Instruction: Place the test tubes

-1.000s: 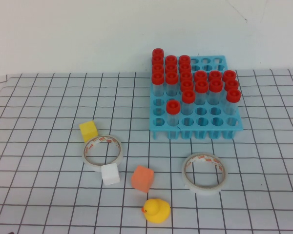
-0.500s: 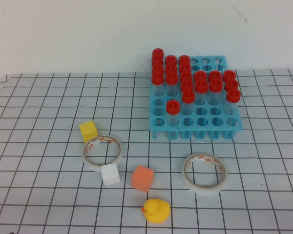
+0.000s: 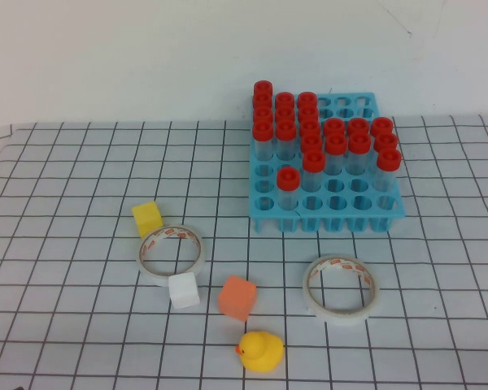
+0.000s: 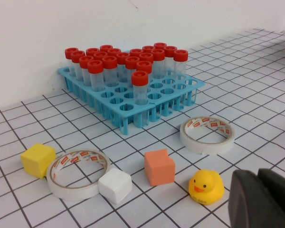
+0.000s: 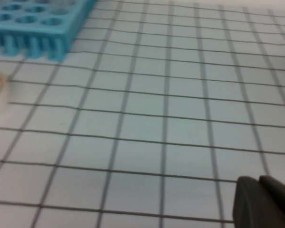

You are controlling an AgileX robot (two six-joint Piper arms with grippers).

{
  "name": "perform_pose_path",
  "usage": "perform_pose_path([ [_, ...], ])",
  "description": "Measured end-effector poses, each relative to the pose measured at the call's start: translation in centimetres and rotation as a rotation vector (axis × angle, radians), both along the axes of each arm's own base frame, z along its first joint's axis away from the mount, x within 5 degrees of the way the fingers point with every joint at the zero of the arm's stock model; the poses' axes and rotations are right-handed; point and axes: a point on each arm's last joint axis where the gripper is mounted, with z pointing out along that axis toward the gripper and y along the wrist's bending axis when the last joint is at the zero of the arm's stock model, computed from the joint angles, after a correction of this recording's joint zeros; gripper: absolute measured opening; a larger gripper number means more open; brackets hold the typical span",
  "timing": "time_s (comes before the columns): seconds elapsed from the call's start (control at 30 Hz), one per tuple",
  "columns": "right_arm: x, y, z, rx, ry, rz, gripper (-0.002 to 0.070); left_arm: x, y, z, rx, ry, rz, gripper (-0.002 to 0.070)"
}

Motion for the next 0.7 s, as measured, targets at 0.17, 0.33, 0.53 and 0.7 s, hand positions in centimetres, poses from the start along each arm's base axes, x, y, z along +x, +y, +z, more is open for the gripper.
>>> perform_pose_path([
  [0.17, 0.0, -0.5, -0.1, 0.002, 0.002, -0.105, -0.0001, 0.0, 0.0, 0.0, 0.000, 0.000, 0.000, -0.0001],
  [0.33, 0.3, -0.3, -1.1, 0.030, -0.023, -0.103, -0.0001, 0.0, 0.0, 0.0, 0.000, 0.000, 0.000, -0.0001],
  [0.53, 0.3, -0.1, -1.1, 0.013, -0.022, -0.066, -0.0001, 0.0, 0.0, 0.0, 0.000, 0.000, 0.000, -0.0001],
  [0.7, 0.3, 0.1, -1.1, -0.010, -0.022, -0.042, -0.0001, 0.0, 0.0, 0.0, 0.000, 0.000, 0.000, -0.0001],
])
